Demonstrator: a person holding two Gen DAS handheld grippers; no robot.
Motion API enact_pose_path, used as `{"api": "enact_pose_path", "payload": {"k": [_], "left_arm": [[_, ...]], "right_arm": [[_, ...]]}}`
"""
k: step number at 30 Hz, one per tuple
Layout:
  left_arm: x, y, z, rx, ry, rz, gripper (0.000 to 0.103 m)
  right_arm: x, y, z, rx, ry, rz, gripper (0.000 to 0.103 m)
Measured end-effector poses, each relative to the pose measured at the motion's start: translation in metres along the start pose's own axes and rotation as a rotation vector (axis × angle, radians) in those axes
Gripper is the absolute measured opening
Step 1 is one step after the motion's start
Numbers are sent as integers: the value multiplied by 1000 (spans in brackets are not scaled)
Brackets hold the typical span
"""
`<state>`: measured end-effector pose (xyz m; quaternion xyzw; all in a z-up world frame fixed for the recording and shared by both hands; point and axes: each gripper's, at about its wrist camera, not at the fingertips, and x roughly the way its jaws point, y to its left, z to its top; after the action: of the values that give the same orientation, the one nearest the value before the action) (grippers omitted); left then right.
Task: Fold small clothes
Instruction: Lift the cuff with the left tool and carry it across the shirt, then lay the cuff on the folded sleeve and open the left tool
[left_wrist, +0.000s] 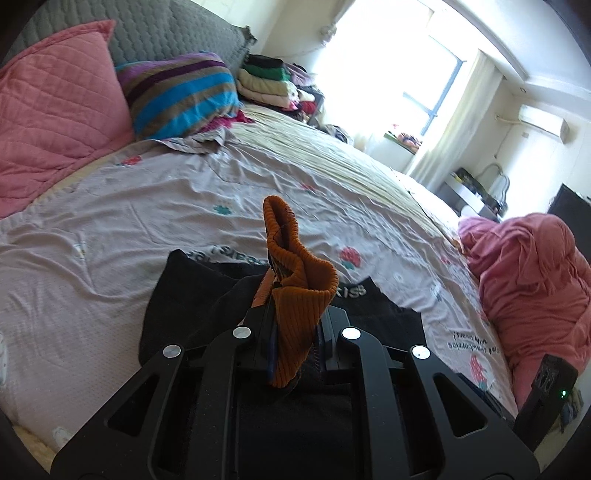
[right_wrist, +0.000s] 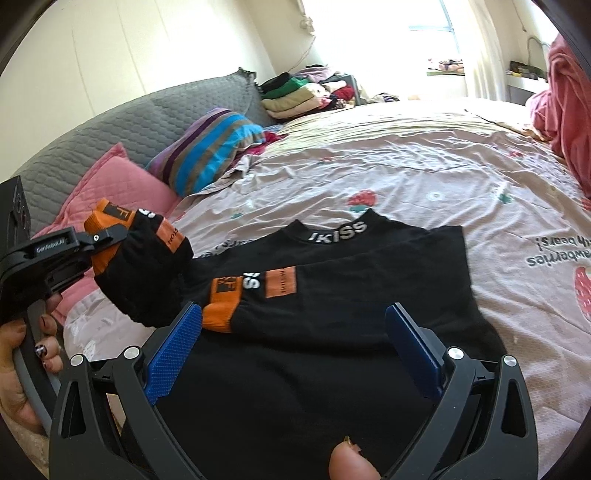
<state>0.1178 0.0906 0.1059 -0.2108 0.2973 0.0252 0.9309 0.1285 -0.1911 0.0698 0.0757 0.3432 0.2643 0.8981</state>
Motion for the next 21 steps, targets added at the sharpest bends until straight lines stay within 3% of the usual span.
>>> {"api": "enact_pose_path", "payload": {"k": [21], "left_arm": [[60, -20, -49, 25, 217, -100, 9]], "right_arm": [[3, -36, -4, 76, 19, -76, 98]]}}
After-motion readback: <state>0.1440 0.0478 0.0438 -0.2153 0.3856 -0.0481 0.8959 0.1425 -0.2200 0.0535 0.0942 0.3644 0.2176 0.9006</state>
